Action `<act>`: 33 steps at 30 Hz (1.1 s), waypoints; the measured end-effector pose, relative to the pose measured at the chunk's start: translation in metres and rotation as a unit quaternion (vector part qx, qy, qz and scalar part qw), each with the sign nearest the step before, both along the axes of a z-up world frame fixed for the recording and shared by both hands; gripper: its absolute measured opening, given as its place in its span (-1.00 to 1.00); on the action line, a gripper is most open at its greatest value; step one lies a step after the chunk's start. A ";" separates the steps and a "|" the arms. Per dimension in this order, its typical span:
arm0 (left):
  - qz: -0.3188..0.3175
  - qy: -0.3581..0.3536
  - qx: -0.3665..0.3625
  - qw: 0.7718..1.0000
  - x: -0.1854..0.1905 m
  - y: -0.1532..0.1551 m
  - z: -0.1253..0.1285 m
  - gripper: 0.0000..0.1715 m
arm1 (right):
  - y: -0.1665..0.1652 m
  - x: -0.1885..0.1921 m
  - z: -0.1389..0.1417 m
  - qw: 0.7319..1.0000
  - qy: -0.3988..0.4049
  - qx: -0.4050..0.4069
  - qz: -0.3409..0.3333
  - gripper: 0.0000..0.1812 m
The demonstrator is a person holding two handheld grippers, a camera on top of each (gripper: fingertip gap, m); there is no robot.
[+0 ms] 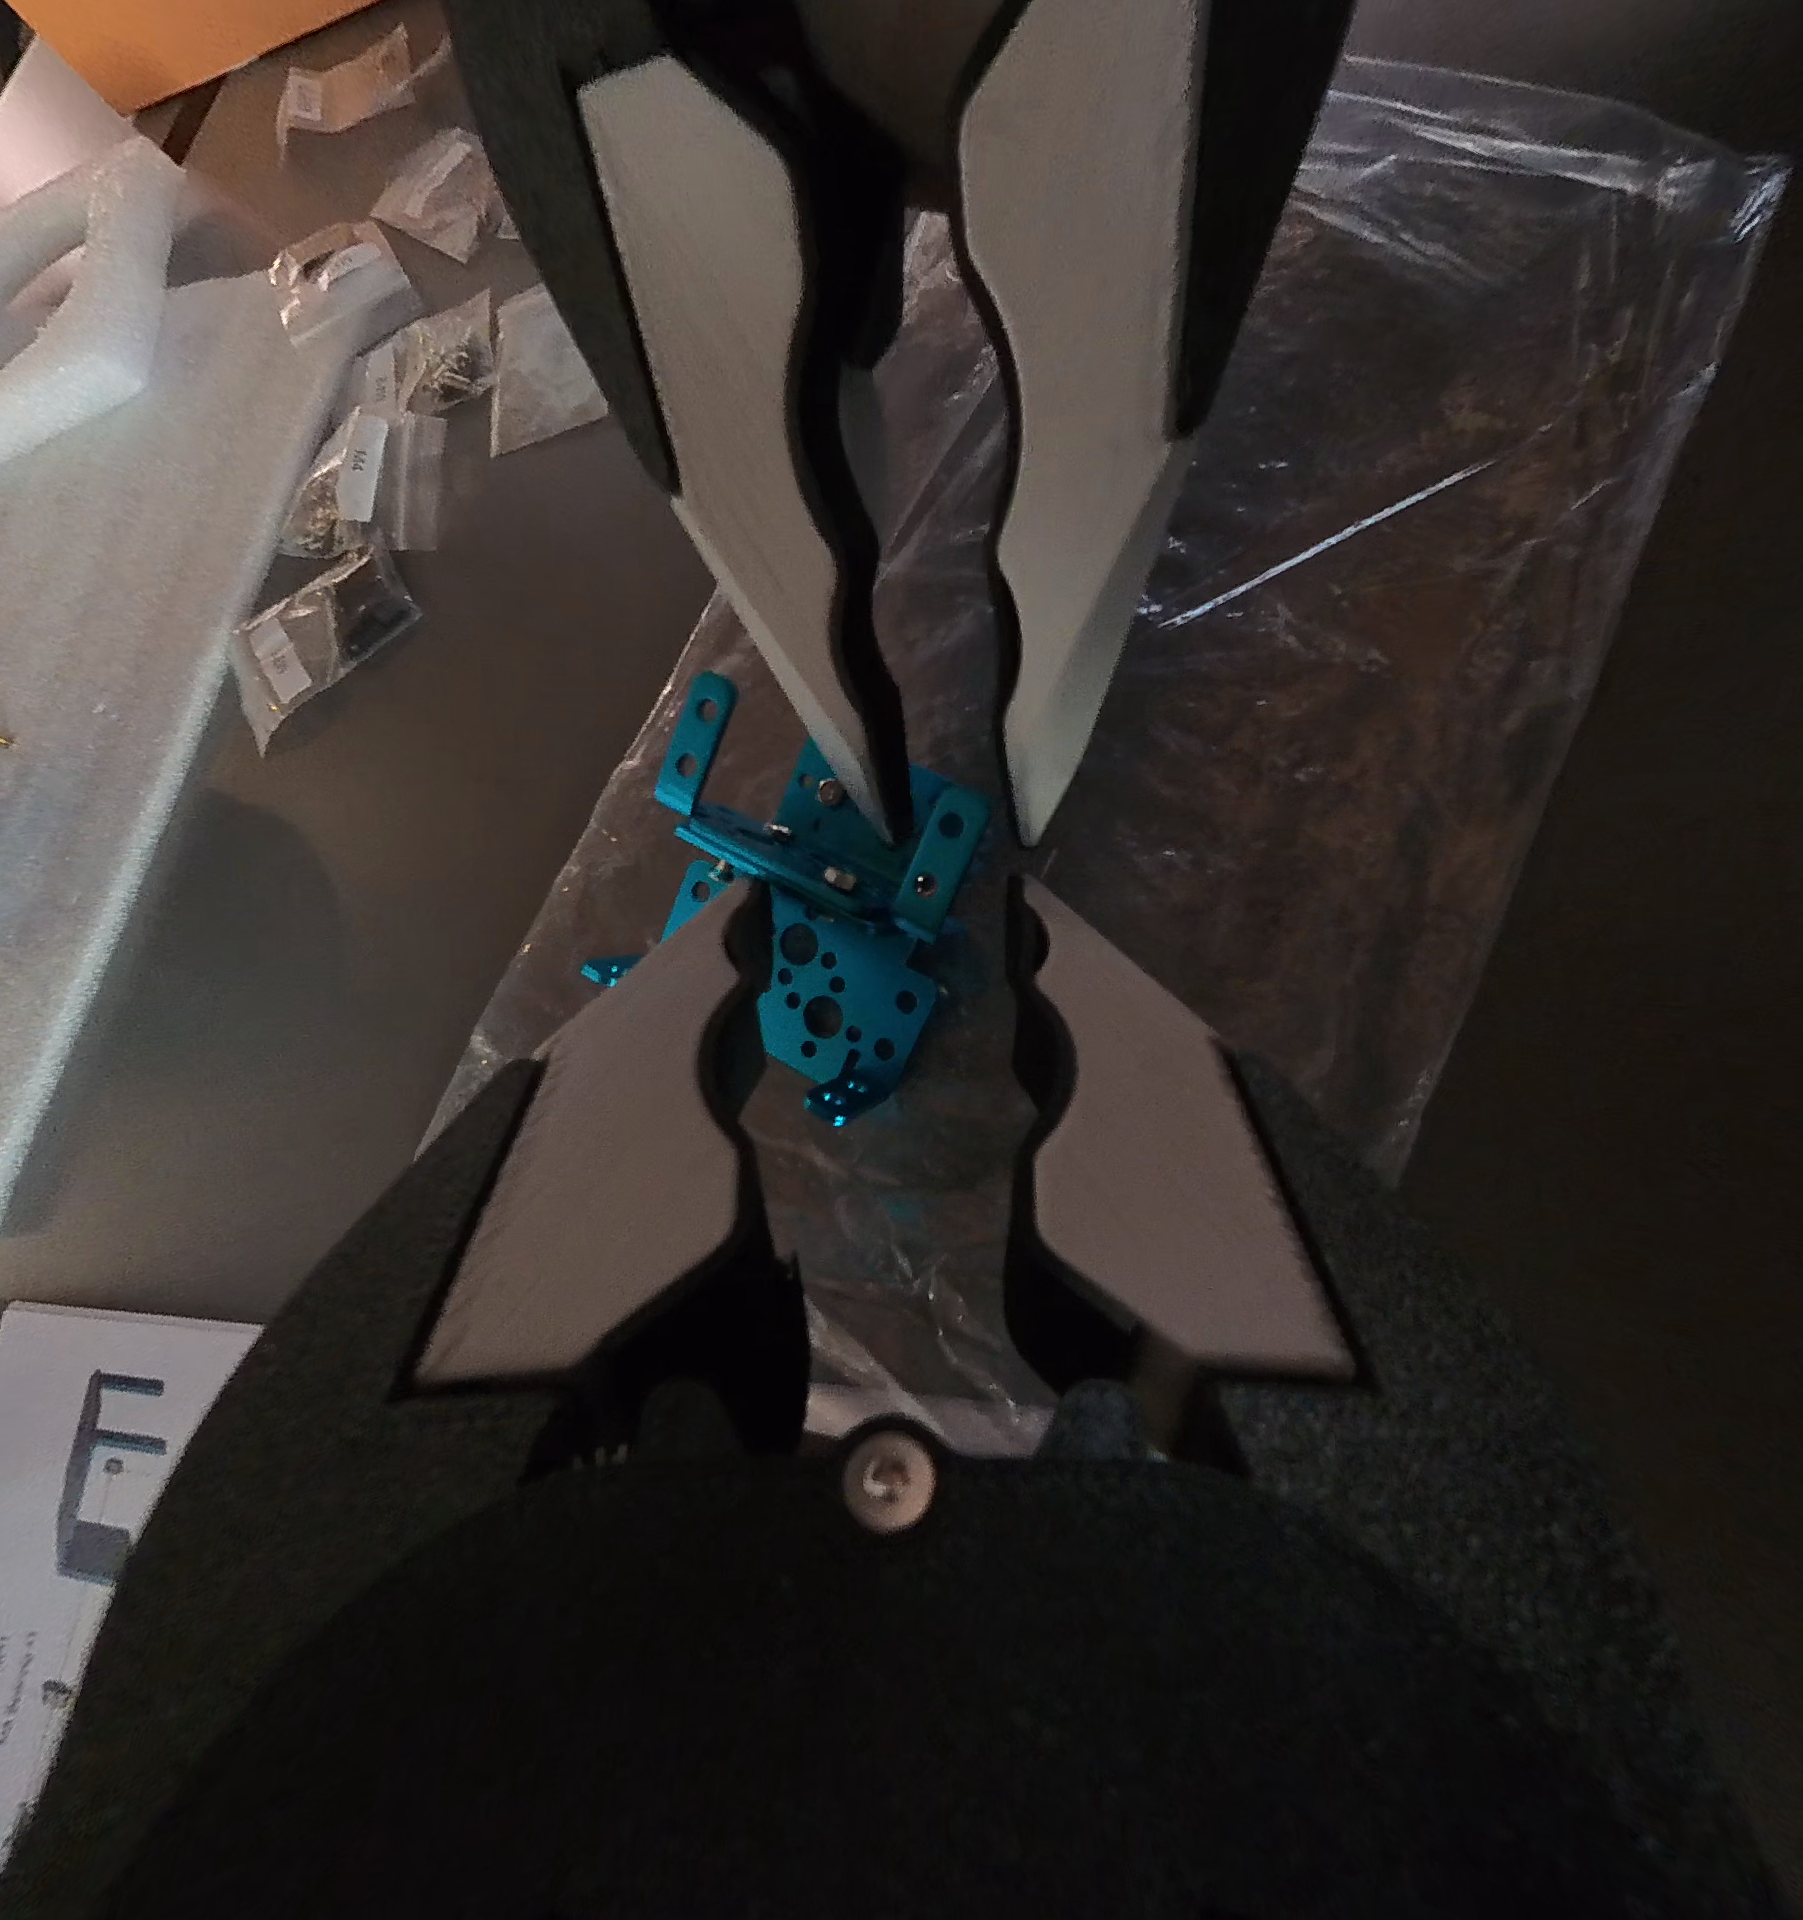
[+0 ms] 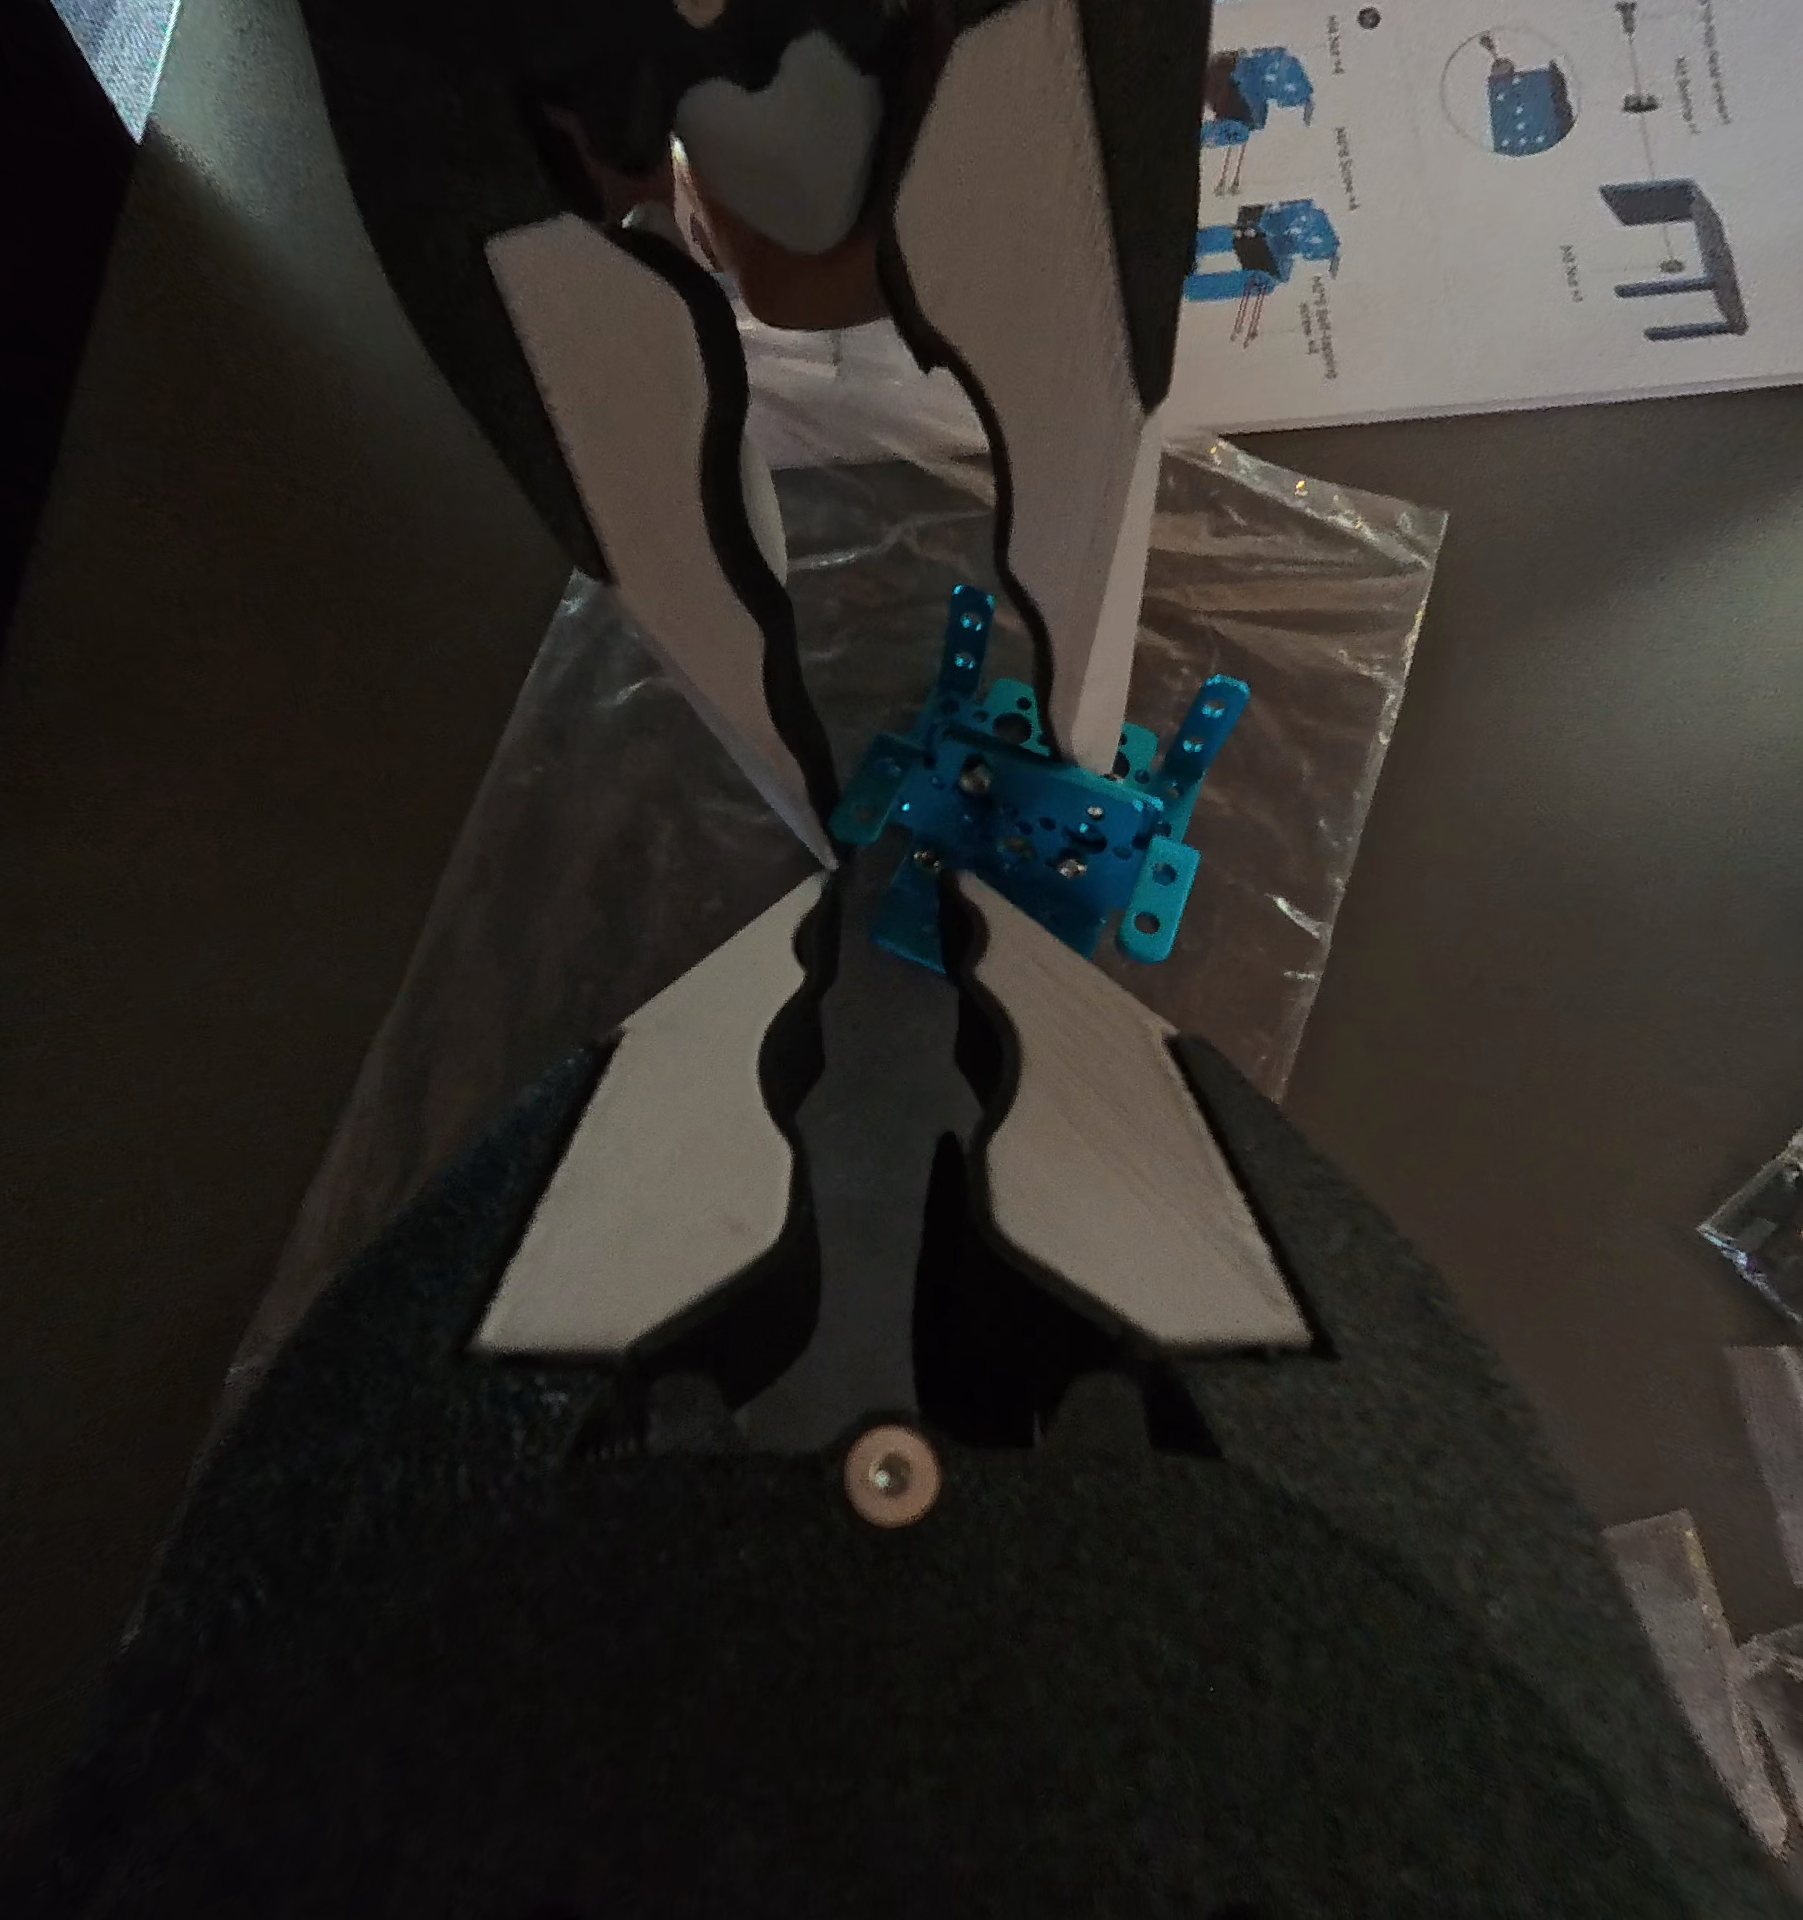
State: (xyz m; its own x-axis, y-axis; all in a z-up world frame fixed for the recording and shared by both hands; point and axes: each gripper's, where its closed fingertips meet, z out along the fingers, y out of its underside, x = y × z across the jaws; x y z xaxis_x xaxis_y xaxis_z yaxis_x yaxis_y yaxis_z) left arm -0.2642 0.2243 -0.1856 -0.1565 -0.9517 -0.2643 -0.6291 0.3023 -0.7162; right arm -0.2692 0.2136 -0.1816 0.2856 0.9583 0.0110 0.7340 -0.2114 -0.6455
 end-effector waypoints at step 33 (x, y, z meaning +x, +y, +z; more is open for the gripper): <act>-0.001 -0.001 0.016 1.000 0.000 -0.001 0.001 -0.48 | 0.037 -0.003 0.022 0.986 0.065 -0.088 0.123 -0.67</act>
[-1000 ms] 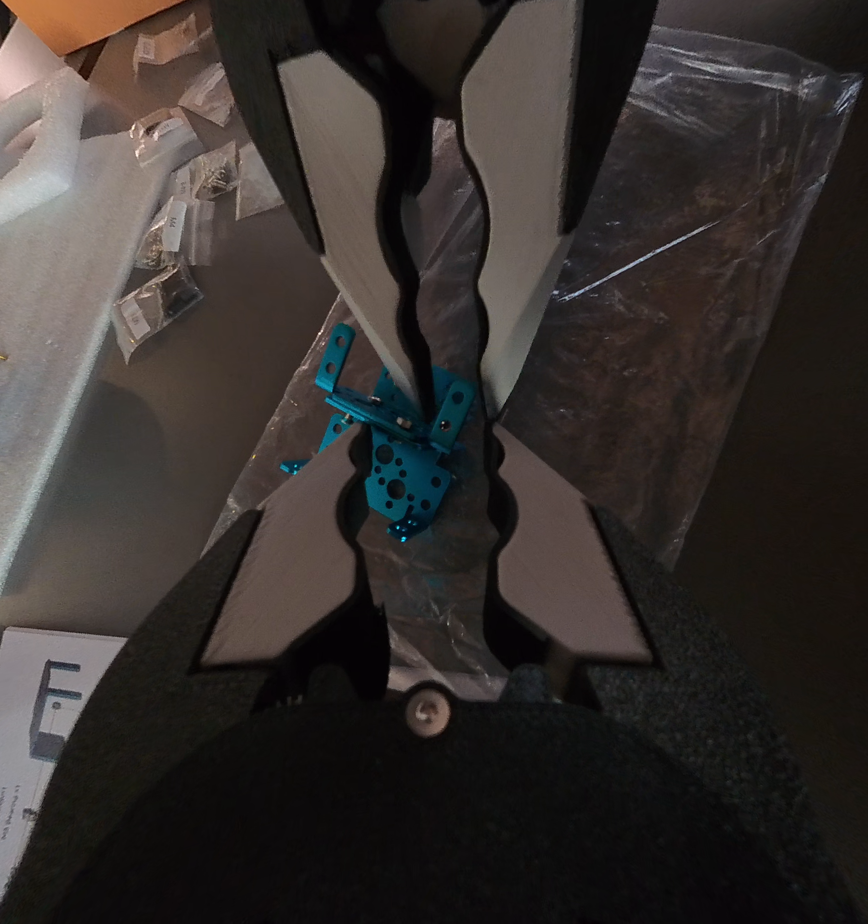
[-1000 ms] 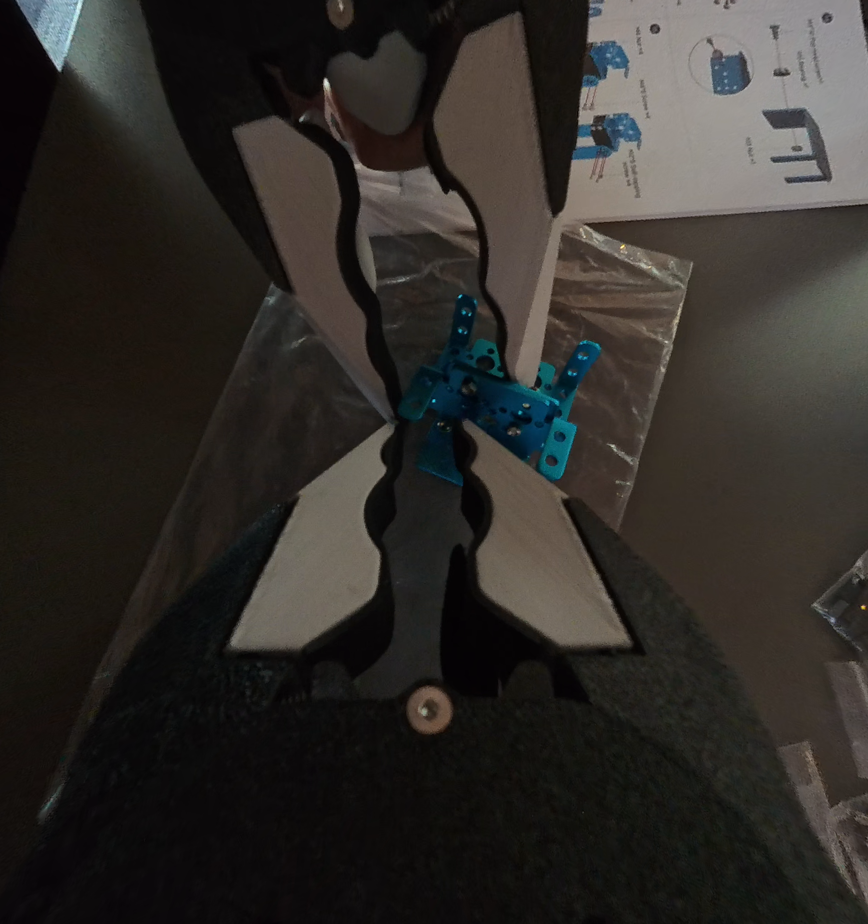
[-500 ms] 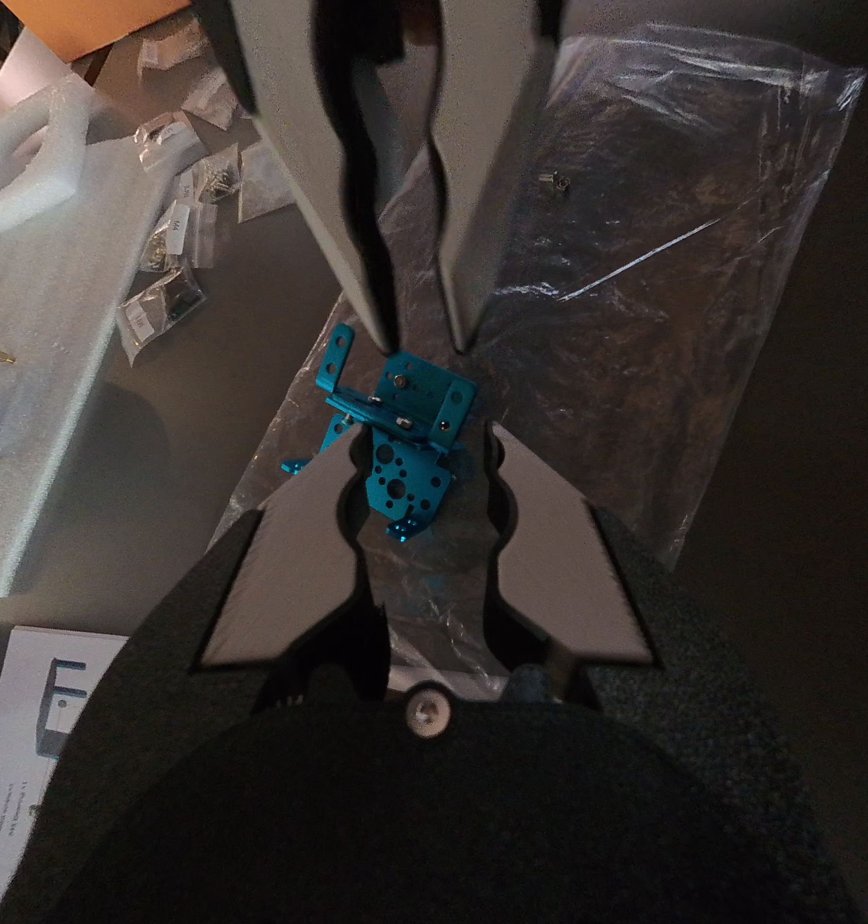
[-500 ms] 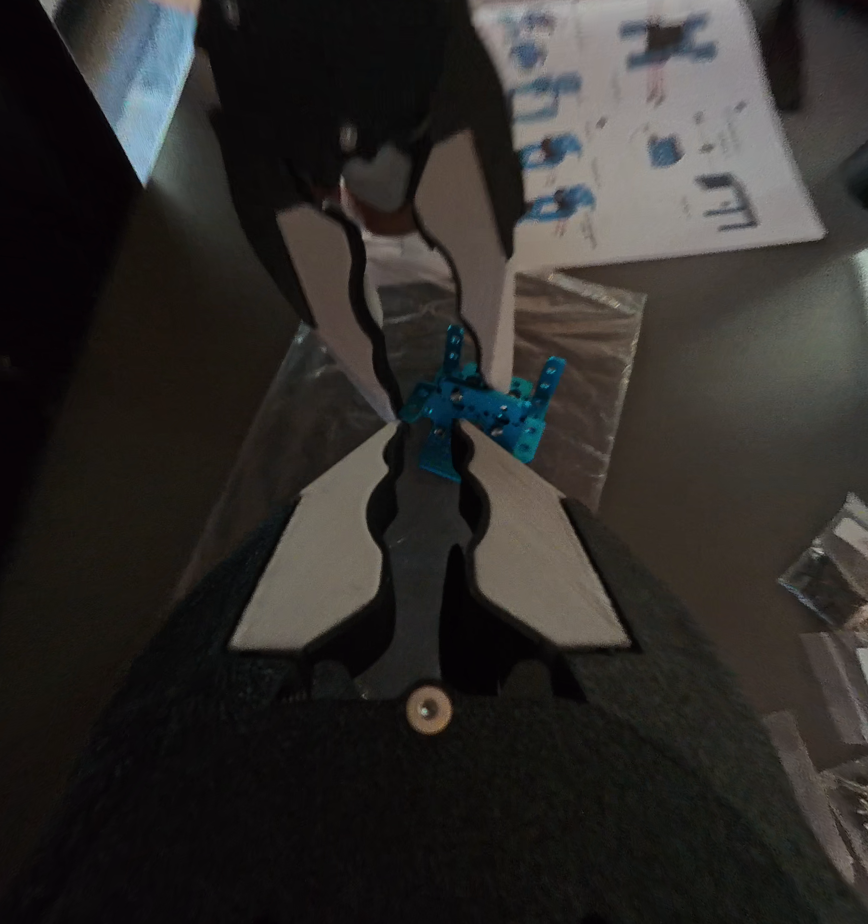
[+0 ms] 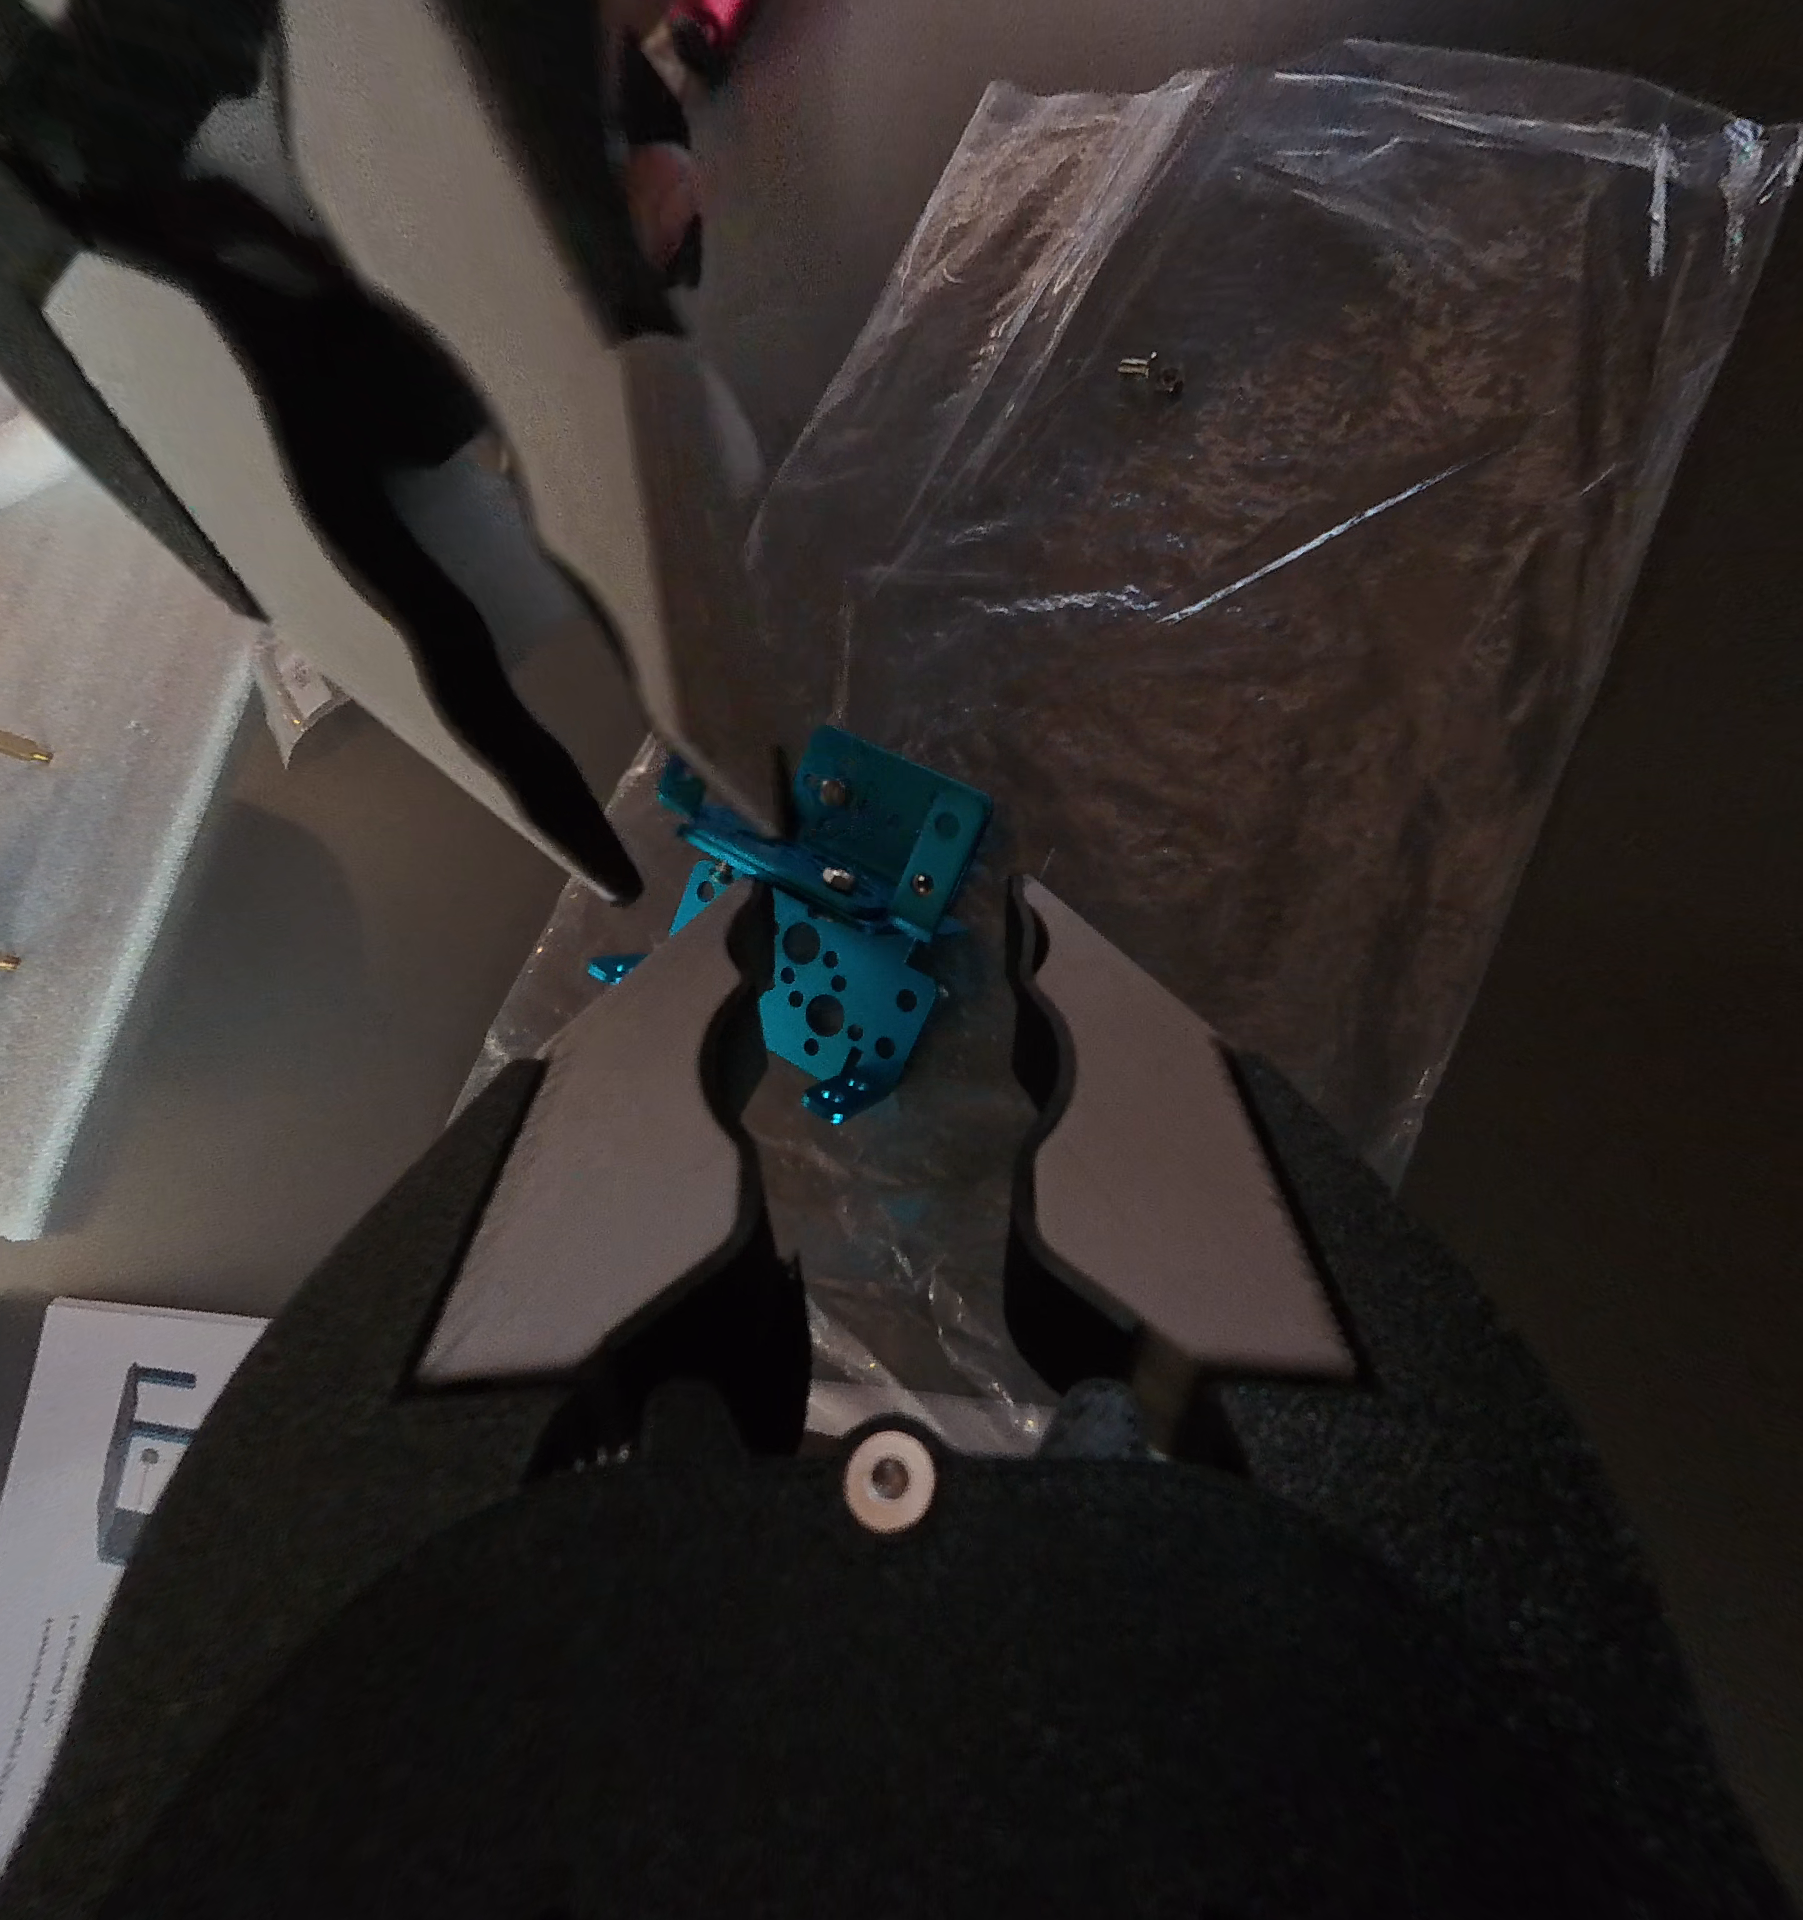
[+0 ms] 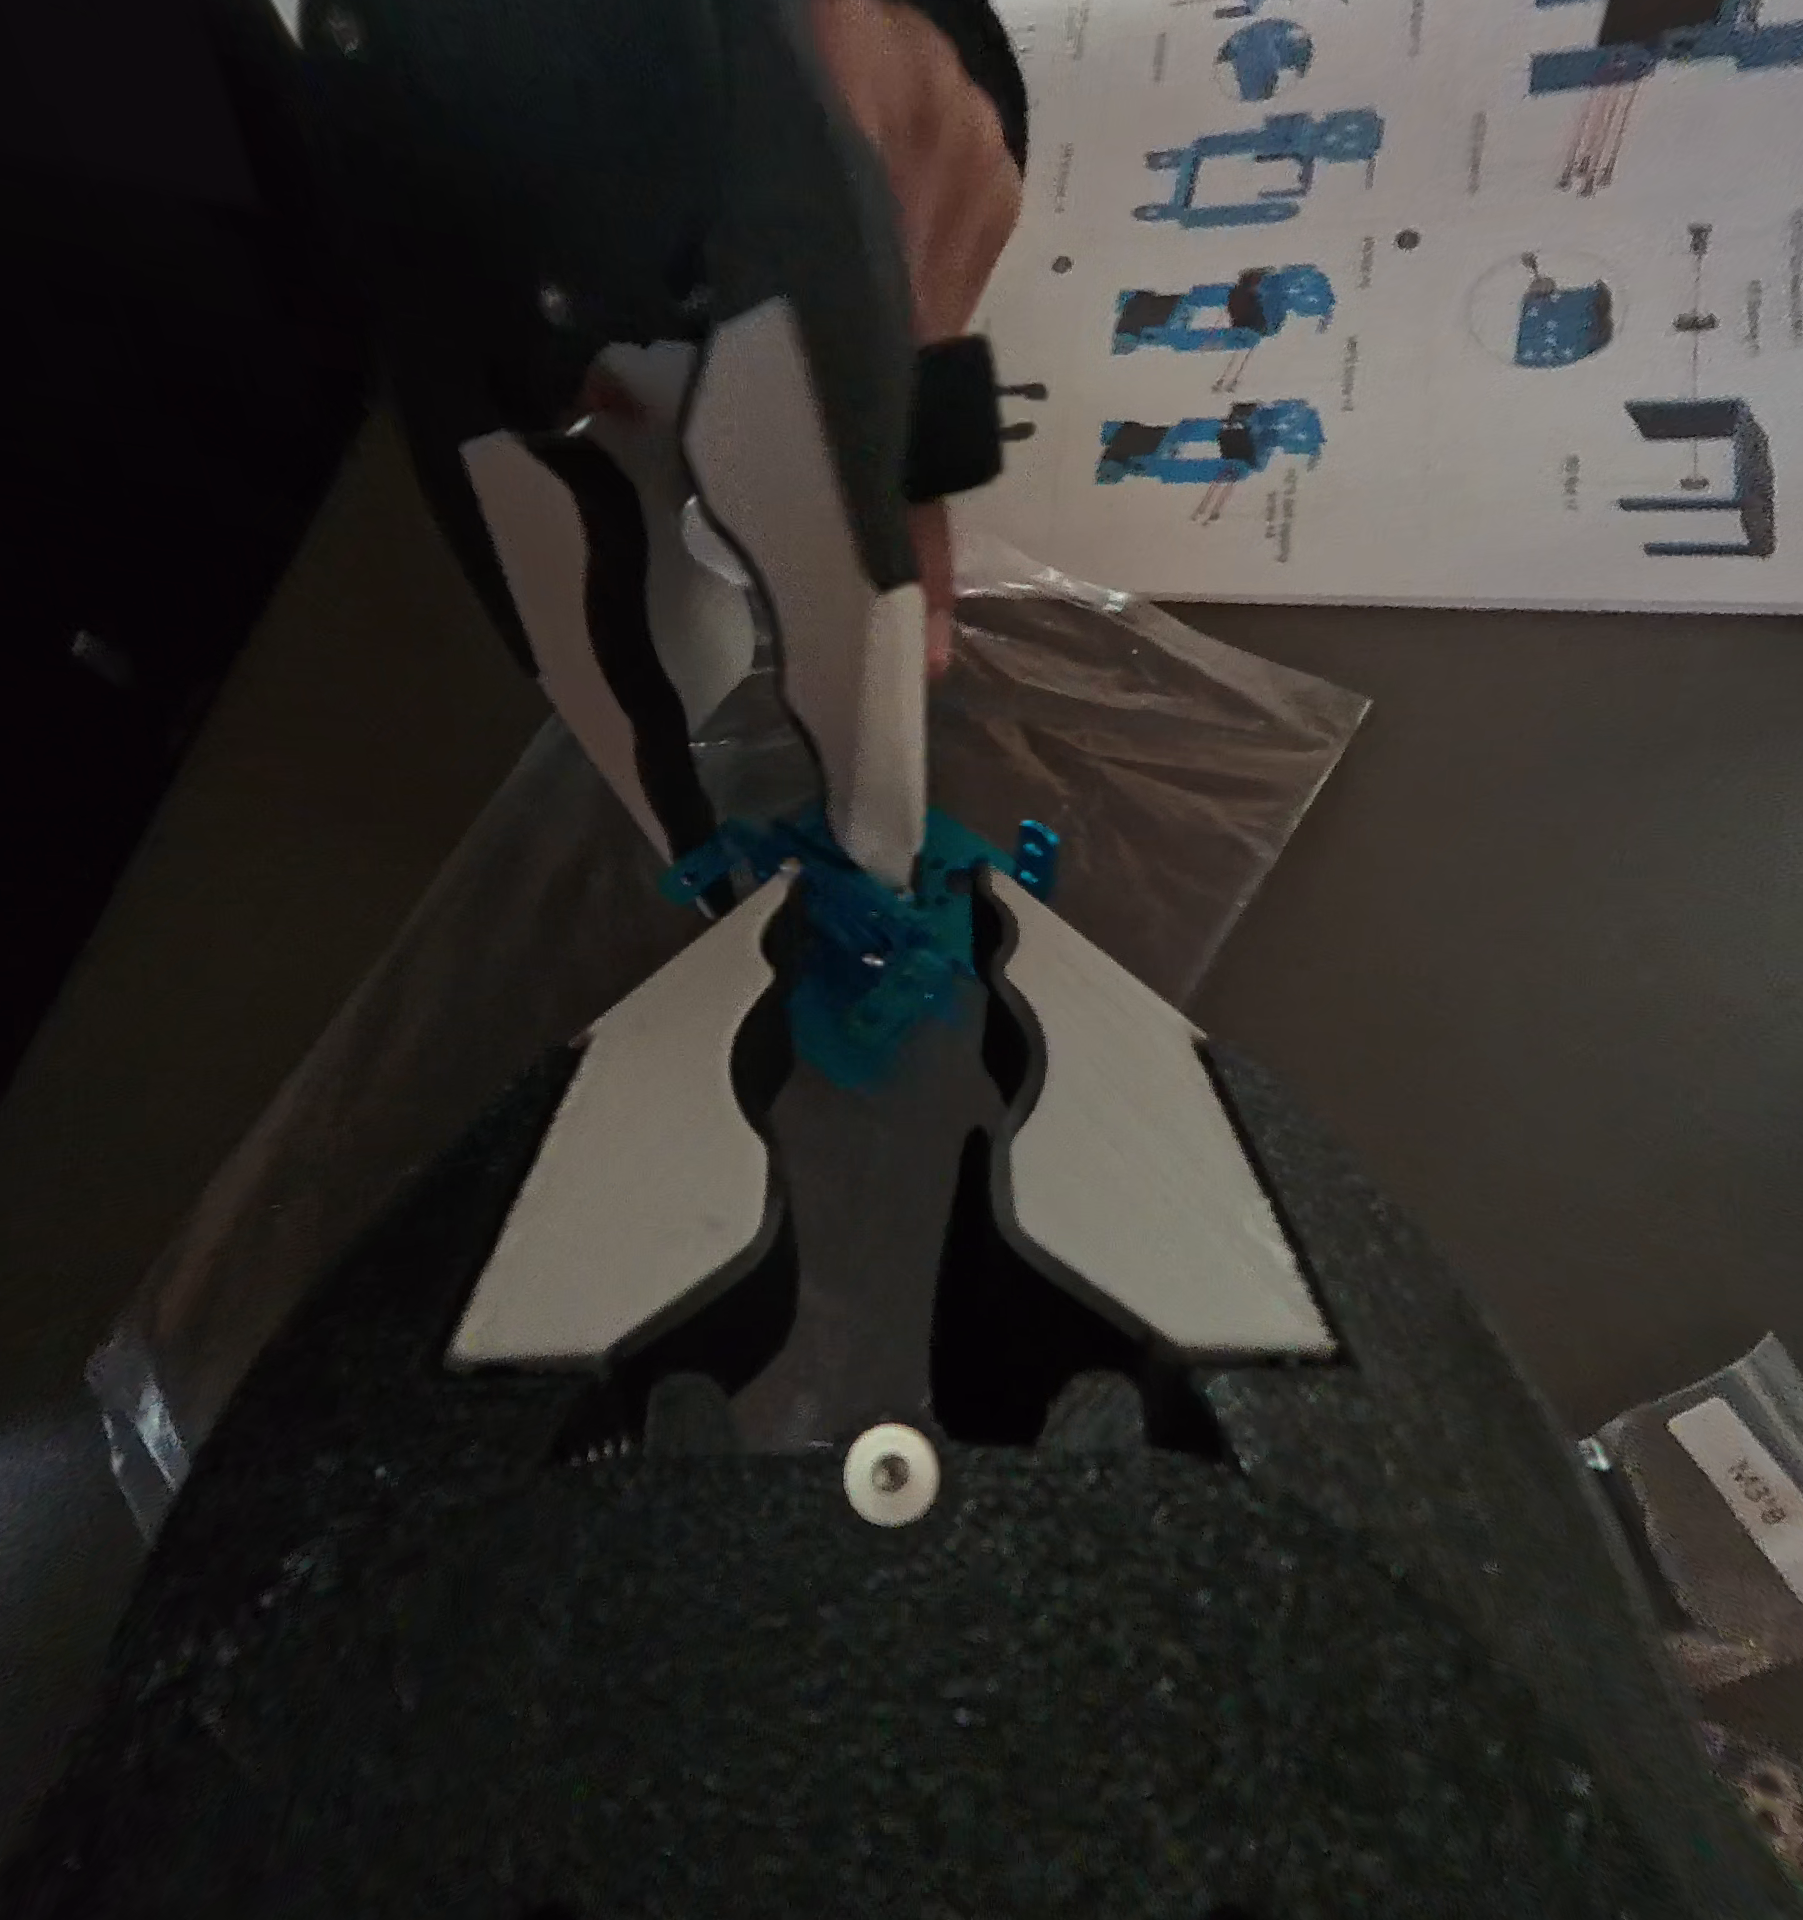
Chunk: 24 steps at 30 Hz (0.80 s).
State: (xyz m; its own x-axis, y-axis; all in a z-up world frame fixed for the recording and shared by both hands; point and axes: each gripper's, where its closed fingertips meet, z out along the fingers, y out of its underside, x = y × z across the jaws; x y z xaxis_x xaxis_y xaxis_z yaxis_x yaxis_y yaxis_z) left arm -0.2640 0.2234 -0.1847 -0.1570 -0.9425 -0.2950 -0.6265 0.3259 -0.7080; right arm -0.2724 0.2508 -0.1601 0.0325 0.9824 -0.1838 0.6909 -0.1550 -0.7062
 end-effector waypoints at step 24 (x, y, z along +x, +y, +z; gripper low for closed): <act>-0.001 -0.001 -0.003 1.000 -0.001 -0.001 0.000 -0.48 | -0.007 0.002 0.001 0.972 0.063 -0.214 0.078 -0.79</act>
